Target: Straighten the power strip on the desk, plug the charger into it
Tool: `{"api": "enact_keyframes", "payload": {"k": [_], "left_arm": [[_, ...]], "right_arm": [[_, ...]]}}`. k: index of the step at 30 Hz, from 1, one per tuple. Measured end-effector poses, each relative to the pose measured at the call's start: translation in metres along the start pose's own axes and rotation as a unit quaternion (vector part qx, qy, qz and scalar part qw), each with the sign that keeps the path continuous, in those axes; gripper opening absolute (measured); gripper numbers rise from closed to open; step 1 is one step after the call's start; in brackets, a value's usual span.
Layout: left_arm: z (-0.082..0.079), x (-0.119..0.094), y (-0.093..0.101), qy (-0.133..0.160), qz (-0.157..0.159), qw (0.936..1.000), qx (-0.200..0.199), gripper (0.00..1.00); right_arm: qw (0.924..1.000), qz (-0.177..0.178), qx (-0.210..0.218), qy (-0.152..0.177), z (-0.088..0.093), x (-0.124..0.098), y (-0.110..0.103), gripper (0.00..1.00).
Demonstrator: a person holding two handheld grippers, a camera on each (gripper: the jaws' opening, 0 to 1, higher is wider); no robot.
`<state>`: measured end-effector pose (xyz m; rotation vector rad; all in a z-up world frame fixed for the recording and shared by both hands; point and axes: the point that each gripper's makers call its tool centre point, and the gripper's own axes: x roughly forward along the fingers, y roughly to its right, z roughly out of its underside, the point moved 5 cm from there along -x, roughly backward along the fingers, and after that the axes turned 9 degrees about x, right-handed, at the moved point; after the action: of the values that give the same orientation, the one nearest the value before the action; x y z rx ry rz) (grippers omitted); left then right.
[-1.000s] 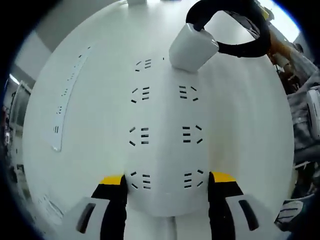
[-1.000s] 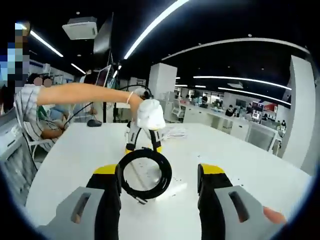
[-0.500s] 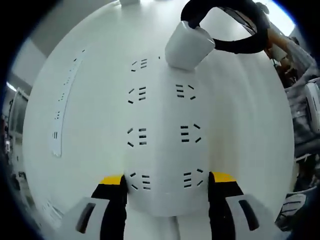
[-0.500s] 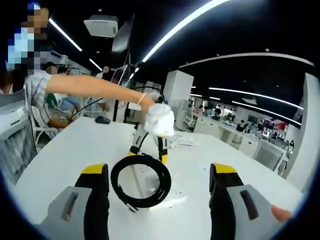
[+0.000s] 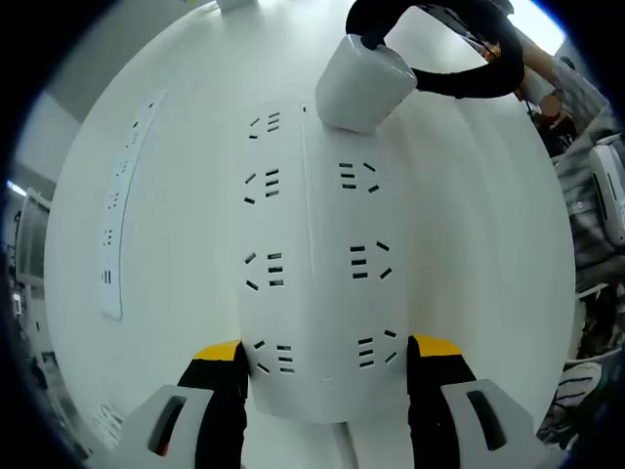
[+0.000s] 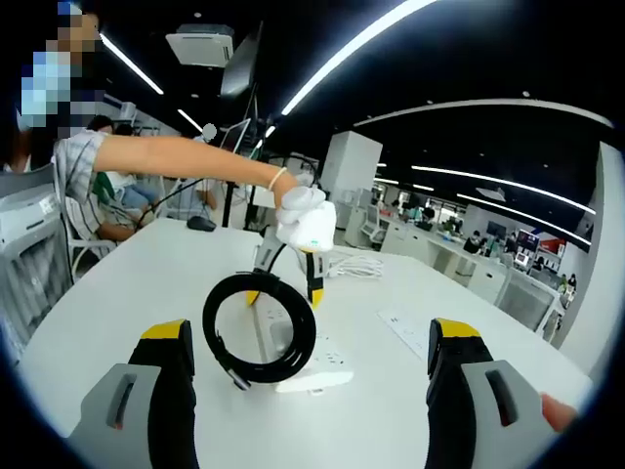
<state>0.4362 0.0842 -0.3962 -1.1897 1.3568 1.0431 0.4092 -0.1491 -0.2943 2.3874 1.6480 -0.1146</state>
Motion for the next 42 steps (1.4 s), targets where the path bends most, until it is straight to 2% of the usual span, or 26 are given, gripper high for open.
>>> {"api": "enact_keyframes", "payload": {"k": [16,21,25,30,42], "left_arm": [[0.001,0.0,-0.004,-0.006,0.001,1.0,-0.001,0.66],[0.001,0.0,-0.005,-0.004,0.001,1.0,-0.001,0.66],[0.001,-0.001,-0.006,-0.007,0.001,1.0,0.0,0.66],[0.002,-0.001,-0.007,-0.007,0.001,1.0,-0.001,0.66],[0.002,-0.002,-0.006,-0.01,0.001,0.9999,-0.002,0.67]], "right_arm": [[0.9983,-0.01,-0.018,-0.055,0.009,0.016,0.008,0.82],[0.998,-0.014,-0.019,-0.058,0.009,0.021,0.006,0.76],[0.9972,-0.019,-0.023,-0.069,0.009,0.025,0.005,0.67],[0.997,-0.027,-0.022,-0.069,0.007,0.027,0.001,0.6],[0.9951,-0.047,-0.025,-0.084,0.007,0.04,-0.01,0.57]]}}
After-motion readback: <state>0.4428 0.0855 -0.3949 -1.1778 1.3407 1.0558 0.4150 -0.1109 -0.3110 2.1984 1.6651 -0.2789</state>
